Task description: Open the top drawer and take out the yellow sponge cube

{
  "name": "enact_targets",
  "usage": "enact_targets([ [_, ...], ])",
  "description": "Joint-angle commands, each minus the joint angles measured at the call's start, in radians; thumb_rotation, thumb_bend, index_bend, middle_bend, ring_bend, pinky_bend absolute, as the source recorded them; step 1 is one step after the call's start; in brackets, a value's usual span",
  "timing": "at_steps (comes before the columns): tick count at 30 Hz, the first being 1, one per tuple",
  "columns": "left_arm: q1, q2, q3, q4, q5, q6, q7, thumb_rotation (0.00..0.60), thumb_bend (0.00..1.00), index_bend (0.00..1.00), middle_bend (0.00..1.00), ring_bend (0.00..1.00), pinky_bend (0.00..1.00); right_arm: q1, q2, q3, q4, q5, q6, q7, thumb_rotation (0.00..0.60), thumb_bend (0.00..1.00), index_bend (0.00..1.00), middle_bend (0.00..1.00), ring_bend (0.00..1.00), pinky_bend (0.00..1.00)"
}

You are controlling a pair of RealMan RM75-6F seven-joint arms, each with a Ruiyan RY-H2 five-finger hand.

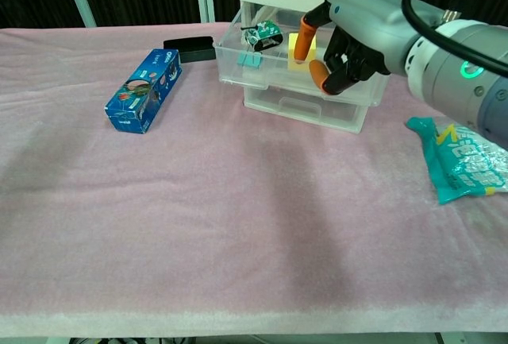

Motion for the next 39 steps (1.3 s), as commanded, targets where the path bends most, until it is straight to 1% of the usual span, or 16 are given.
enact_targets([
  [1, 0.0, 0.0, 0.0, 0.0, 0.0, 0.0, 0.0, 0.6, 0.0, 0.0, 0.0, 0.0, 0.0, -0.001, 0.002, -0.003, -0.01, -0.006, 0.005, -0.003, 0.6, 0.54, 0.43, 0.87, 0.92, 0.84],
  [8, 0.0, 0.0, 0.0, -0.001, 0.0, 0.0, 0.002, 0.6, 0.0, 0.0, 0.0, 0.0, 0.0, -0.001, 0.006, -0.005, -0.028, -0.012, 0.011, -0.008, 0.6, 0.54, 0.43, 0.87, 0.92, 0.84],
  [9, 0.0, 0.0, 0.0, -0.002, 0.0, 0.0, 0.002, 0.6, 0.0, 0.0, 0.0, 0.0, 0.0, -0.001, 0.006, -0.005, -0.029, -0.011, 0.011, -0.008, 0.6, 0.54, 0.42, 0.87, 0.92, 0.84],
  [10, 0.001, 0.001, 0.0, -0.002, 0.0, 0.0, 0.002, 0.6, 0.0, 0.0, 0.0, 0.0, 0.0, -0.001, 0.007, -0.003, -0.03, -0.009, 0.01, -0.006, 0.6, 0.53, 0.38, 0.87, 0.92, 0.84],
  [13, 0.001, 0.0, 0.0, -0.002, -0.001, 0.0, 0.002, 0.6, 0.0, 0.0, 0.0, 0.0, 0.0, -0.001, 0.011, 0.0, -0.03, -0.01, 0.007, -0.003, 0.6, 0.49, 0.28, 0.87, 0.92, 0.84],
  [15, 0.0, 0.0, 0.0, -0.003, -0.002, -0.001, 0.003, 0.6, 0.0, 0.0, 0.0, 0.0, 0.0, 0.0, 0.014, 0.003, -0.029, -0.016, 0.004, 0.004, 0.6, 0.46, 0.26, 0.87, 0.92, 0.84],
  [17, 0.0, 0.0, 0.0, -0.003, -0.002, -0.001, 0.003, 0.6, 0.0, 0.0, 0.0, 0.0, 0.0, 0.0, 0.016, 0.004, -0.031, -0.023, 0.004, 0.009, 0.6, 0.43, 0.25, 0.87, 0.92, 0.84],
  [22, 0.001, 0.001, -0.001, -0.004, -0.003, -0.001, 0.001, 0.6, 0.0, 0.0, 0.0, 0.0, 0.0, 0.007, 0.031, 0.02, -0.046, -0.047, 0.009, 0.003, 0.6, 0.31, 0.23, 0.88, 0.92, 0.84],
  [26, 0.001, 0.001, 0.0, -0.004, -0.001, 0.0, 0.001, 0.6, 0.0, 0.0, 0.0, 0.0, 0.0, 0.024, 0.048, 0.043, -0.057, -0.044, 0.013, -0.03, 0.6, 0.26, 0.23, 0.88, 0.92, 0.84],
  [29, 0.001, 0.001, -0.001, -0.002, 0.001, 0.003, 0.005, 0.6, 0.0, 0.0, 0.0, 0.0, 0.0, 0.044, 0.063, 0.068, -0.053, -0.014, 0.012, -0.069, 0.6, 0.2, 0.23, 0.89, 0.93, 0.84],
  [31, 0.001, 0.001, -0.002, 0.0, 0.001, 0.005, 0.006, 0.6, 0.0, 0.0, 0.0, 0.0, 0.0, 0.058, 0.071, 0.092, -0.051, 0.038, 0.012, -0.102, 0.6, 0.15, 0.23, 0.89, 0.93, 0.84],
  [35, 0.001, -0.002, -0.004, 0.004, 0.003, 0.01, 0.008, 0.6, 0.0, 0.0, 0.0, 0.0, 0.0, 0.095, 0.083, 0.138, -0.042, 0.129, 0.01, -0.158, 0.6, 0.12, 0.23, 0.89, 0.93, 0.84],
  [39, 0.001, -0.008, -0.009, 0.012, 0.011, 0.023, 0.005, 0.6, 0.0, 0.0, 0.0, 0.0, 0.0, 0.133, 0.093, 0.167, -0.029, 0.228, 0.018, -0.226, 0.6, 0.1, 0.23, 0.89, 0.93, 0.84],
])
